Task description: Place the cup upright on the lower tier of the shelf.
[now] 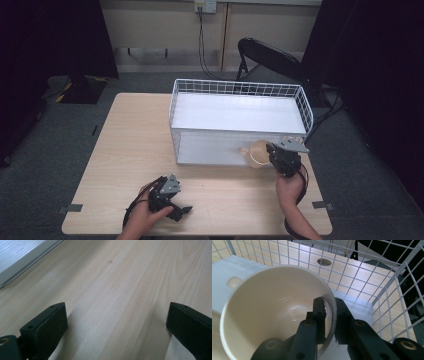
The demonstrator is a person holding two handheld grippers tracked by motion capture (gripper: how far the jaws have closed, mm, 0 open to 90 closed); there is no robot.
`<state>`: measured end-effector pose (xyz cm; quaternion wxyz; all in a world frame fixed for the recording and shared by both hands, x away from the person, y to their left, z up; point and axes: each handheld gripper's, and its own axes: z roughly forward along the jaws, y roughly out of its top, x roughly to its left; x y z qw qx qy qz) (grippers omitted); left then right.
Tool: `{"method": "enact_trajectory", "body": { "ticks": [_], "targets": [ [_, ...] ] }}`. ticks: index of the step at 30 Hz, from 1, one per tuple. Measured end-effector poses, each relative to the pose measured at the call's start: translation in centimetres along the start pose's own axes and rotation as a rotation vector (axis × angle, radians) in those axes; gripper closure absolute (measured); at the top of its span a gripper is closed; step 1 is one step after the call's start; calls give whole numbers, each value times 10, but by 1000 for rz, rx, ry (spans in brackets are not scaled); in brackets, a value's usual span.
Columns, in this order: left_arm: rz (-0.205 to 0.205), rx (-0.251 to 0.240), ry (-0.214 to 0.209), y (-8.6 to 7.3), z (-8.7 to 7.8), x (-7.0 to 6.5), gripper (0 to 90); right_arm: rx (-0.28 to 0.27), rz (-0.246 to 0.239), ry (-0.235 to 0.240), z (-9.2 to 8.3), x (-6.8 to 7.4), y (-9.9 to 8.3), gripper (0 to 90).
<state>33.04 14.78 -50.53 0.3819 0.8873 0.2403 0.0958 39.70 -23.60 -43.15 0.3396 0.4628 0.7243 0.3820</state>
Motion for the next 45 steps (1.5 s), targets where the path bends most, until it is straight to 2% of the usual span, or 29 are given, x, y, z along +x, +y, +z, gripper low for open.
{"method": "enact_trajectory", "body": {
  "ticks": [22,26,40,43,44,45],
  "targets": [
    [0,0,0,0,0,0,31,4,9,-42,8,-2,-1,818],
    [0,0,0,0,0,0,31,-1,23,-44,9,-4,-2,818],
    [0,0,-1,0,0,0,30,-10,23,-53,13,-3,-1,807],
    [1,1,0,0,0,0,30,-16,25,-57,13,-3,-1,797],
    [1,1,0,0,0,0,30,-22,35,-61,13,-3,0,760],
    [1,1,0,0,0,0,30,-22,35,-61,13,-3,0,760]
  ]
}}
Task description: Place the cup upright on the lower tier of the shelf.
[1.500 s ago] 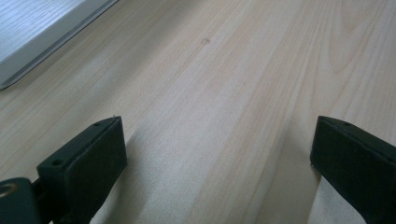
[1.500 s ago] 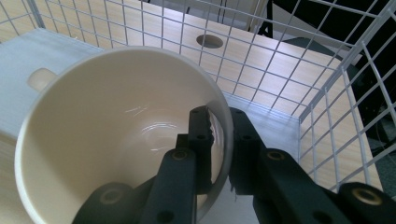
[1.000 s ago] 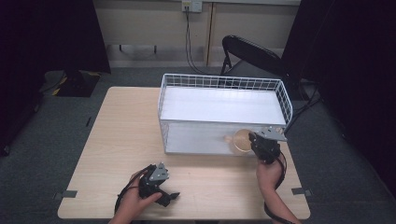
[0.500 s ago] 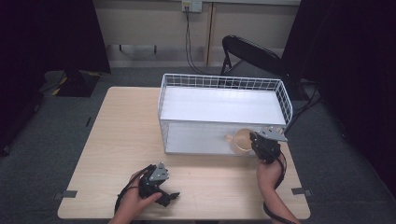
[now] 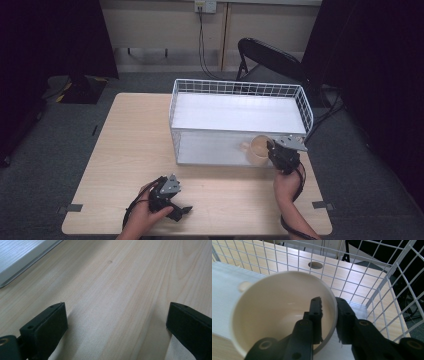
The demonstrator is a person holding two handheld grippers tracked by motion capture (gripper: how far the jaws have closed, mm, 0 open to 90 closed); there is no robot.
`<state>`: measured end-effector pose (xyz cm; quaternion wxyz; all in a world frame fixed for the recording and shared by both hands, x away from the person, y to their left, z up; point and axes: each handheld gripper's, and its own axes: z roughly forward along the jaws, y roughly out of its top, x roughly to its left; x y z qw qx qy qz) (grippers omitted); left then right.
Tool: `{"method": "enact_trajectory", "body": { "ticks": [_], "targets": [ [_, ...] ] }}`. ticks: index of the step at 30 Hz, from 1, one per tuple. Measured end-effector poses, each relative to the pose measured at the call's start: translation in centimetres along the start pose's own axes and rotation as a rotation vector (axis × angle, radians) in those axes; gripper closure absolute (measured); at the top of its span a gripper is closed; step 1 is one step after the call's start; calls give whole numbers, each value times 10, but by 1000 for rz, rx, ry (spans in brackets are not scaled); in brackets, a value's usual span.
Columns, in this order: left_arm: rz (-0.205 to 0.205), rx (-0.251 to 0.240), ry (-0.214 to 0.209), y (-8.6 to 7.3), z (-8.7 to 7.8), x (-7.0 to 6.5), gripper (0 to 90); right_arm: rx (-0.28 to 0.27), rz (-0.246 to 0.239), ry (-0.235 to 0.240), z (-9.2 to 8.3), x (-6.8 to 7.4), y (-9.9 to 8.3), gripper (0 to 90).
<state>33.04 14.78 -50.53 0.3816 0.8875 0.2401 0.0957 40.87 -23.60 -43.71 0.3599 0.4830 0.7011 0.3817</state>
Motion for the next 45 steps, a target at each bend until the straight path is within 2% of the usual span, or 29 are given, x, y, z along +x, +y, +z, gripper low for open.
{"method": "enact_trajectory", "body": {
  "ticks": [7,11,14,15,16,19,20,21,23,27,34,38,45],
  "targets": [
    [0,0,0,0,0,0,30,1,22,-12,1,-5,0,737],
    [0,0,0,0,0,0,29,1,14,-16,0,-5,0,729],
    [0,0,0,0,0,0,29,-2,14,-13,0,-4,1,687],
    [0,0,0,0,0,0,29,-3,20,-10,-1,-4,3,633],
    [1,0,0,0,0,0,29,-3,20,-10,-1,-4,3,633],
    [0,0,0,0,0,0,29,4,31,15,-4,-5,5,557],
    [0,0,0,0,0,0,29,4,31,15,-4,-5,5,557],
    [0,0,0,0,0,0,29,16,54,36,-5,-8,6,504],
    [0,0,0,0,0,0,29,18,62,41,-6,-9,6,499],
    [0,0,0,0,0,0,29,22,106,74,-10,-15,6,406],
    [0,0,-1,0,0,0,29,26,117,112,-12,-15,7,318],
    [0,0,0,0,0,0,29,15,121,137,-14,-12,7,239],
    [1,0,0,0,0,0,29,1,126,171,-17,-10,7,184]
  ]
}}
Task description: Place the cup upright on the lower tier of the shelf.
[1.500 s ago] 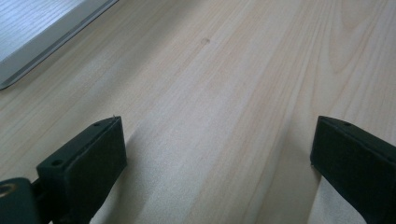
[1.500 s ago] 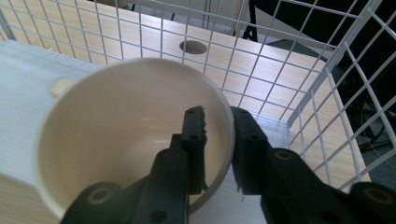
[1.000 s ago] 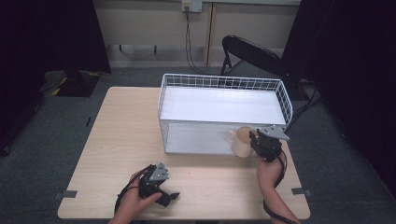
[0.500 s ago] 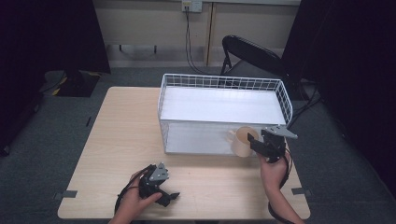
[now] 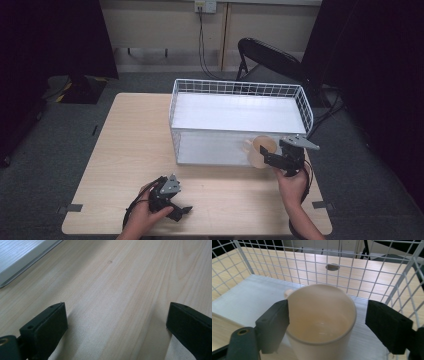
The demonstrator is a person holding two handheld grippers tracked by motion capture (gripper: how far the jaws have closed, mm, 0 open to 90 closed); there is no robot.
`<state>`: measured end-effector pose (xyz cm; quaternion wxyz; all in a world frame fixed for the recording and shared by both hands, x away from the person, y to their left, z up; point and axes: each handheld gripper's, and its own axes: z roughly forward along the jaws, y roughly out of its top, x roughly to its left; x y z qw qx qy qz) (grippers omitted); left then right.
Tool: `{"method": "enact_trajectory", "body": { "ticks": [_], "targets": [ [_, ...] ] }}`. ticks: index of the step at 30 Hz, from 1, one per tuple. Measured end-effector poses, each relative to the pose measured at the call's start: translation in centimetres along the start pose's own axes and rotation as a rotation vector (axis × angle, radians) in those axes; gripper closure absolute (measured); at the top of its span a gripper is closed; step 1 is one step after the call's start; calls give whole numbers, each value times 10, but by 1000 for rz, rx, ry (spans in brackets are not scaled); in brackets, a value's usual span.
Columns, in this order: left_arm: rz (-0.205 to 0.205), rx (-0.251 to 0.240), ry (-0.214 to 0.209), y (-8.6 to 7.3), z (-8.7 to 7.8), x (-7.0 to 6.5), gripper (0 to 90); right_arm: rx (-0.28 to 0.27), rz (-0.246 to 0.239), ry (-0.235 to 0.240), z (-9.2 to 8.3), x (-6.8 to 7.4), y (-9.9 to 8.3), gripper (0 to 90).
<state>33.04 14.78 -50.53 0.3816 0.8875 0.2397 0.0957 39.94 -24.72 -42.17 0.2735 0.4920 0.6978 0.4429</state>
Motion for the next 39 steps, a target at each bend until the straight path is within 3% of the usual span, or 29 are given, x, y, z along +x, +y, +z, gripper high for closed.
{"method": "enact_trajectory", "body": {
  "ticks": [11,30,39],
  "targets": [
    [0,0,0,0,0,0,29,2,-23,25,-3,6,-6,131],
    [0,1,0,0,0,0,29,61,-52,5,7,6,-20,145],
    [0,0,0,0,0,0,29,53,-46,-2,8,8,-21,154]
  ]
}}
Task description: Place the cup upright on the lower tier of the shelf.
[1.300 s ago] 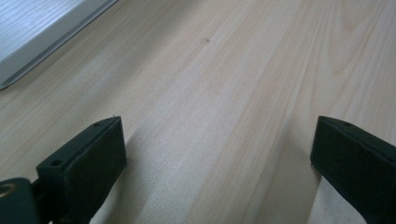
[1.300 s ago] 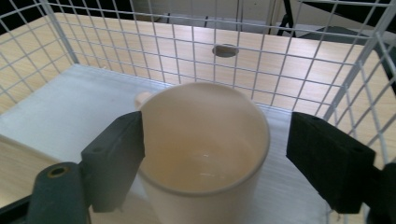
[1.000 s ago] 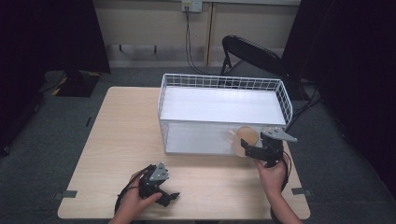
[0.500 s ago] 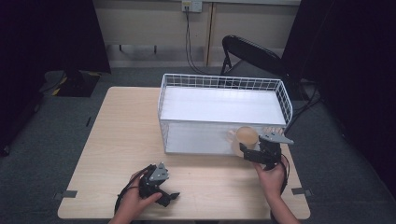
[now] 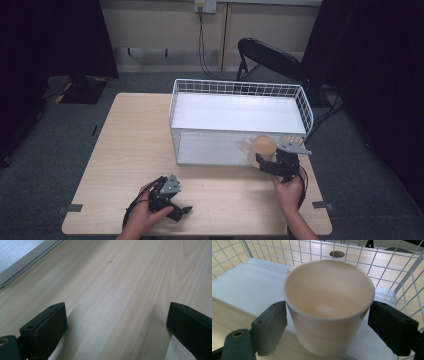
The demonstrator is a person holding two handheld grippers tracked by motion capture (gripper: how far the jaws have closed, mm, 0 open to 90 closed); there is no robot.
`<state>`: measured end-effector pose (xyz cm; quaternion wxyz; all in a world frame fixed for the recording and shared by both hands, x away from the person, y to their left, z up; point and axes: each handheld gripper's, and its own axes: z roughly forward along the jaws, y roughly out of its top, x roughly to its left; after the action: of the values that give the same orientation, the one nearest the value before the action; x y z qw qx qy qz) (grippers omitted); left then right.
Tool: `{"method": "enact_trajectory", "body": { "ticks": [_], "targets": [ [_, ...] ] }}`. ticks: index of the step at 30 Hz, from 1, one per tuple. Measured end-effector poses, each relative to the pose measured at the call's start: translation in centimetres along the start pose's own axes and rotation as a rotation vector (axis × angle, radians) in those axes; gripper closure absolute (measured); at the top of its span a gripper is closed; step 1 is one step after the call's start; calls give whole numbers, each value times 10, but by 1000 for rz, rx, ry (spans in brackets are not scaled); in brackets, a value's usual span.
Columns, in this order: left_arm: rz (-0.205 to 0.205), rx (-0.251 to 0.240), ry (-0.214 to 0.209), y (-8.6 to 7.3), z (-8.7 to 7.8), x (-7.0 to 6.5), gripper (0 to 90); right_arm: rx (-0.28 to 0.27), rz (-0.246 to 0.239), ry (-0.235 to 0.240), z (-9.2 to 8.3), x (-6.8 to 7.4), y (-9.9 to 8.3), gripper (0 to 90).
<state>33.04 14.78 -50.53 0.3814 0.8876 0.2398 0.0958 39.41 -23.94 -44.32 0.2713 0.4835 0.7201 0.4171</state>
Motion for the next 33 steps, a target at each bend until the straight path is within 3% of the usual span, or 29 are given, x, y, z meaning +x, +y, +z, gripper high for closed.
{"method": "enact_trajectory", "body": {
  "ticks": [12,19,27,31,33],
  "targets": [
    [0,0,-1,0,0,0,29,-1,1,-6,1,3,0,270],
    [0,0,0,0,0,0,29,8,-8,-11,1,5,3,431],
    [0,0,-1,0,0,0,29,18,-12,-9,3,5,4,553],
    [0,0,0,0,0,0,29,14,-21,-19,3,6,4,538],
    [-1,0,0,0,0,0,29,10,-21,-14,3,6,4,443]
  ]
}}
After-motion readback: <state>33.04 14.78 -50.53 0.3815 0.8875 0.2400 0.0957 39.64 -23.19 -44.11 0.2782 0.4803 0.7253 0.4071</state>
